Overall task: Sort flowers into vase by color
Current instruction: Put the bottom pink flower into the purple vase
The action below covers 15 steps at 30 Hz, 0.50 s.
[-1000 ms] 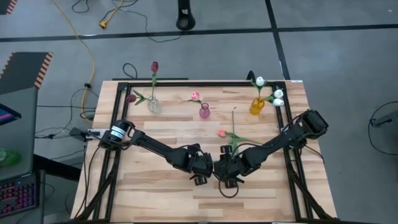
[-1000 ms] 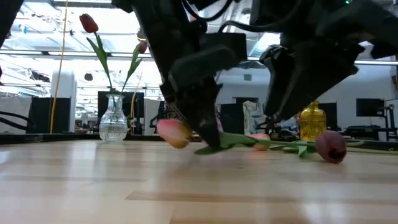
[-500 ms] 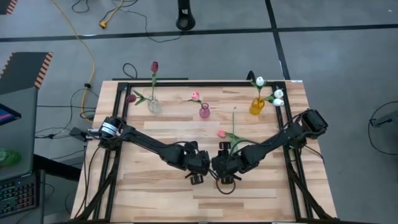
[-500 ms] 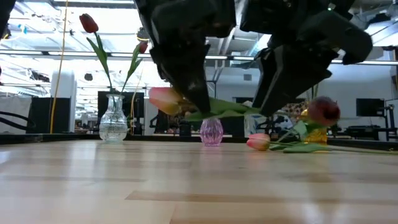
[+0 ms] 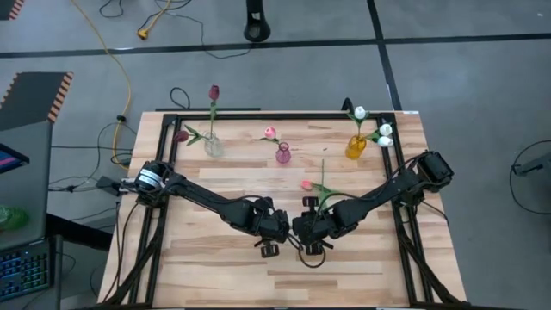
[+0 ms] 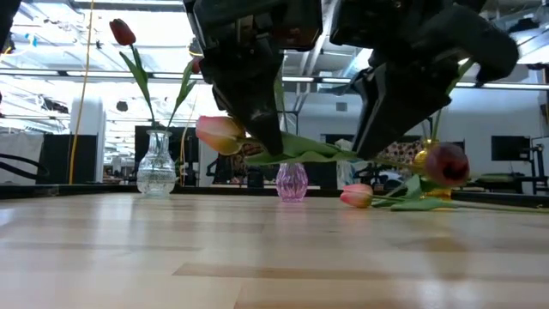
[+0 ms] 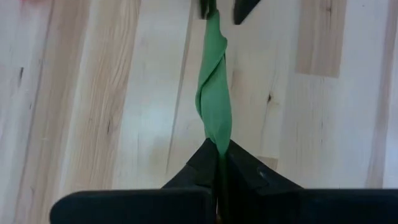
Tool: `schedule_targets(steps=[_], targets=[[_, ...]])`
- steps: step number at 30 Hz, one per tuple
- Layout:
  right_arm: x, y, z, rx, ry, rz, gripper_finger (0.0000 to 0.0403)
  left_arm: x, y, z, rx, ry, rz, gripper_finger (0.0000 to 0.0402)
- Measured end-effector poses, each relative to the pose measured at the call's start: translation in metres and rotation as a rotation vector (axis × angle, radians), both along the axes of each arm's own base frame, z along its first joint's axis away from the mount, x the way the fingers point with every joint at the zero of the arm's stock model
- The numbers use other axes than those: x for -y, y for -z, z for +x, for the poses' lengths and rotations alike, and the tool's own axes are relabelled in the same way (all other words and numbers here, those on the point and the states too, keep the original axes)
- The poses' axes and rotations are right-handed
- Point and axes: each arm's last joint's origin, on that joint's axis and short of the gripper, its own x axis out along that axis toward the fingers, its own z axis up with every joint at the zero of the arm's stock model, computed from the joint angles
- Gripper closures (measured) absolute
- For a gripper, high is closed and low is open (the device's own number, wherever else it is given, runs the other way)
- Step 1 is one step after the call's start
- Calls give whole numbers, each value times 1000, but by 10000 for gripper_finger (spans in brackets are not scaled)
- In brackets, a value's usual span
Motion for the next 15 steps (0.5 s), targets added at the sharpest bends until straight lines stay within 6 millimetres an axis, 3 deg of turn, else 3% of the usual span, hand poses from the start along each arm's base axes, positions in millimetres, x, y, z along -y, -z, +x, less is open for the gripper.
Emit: schedule_targets(steps=[15], targets=[[0, 0, 0, -13, -14, 28, 353, 1, 0, 0, -6, 11, -20, 399]])
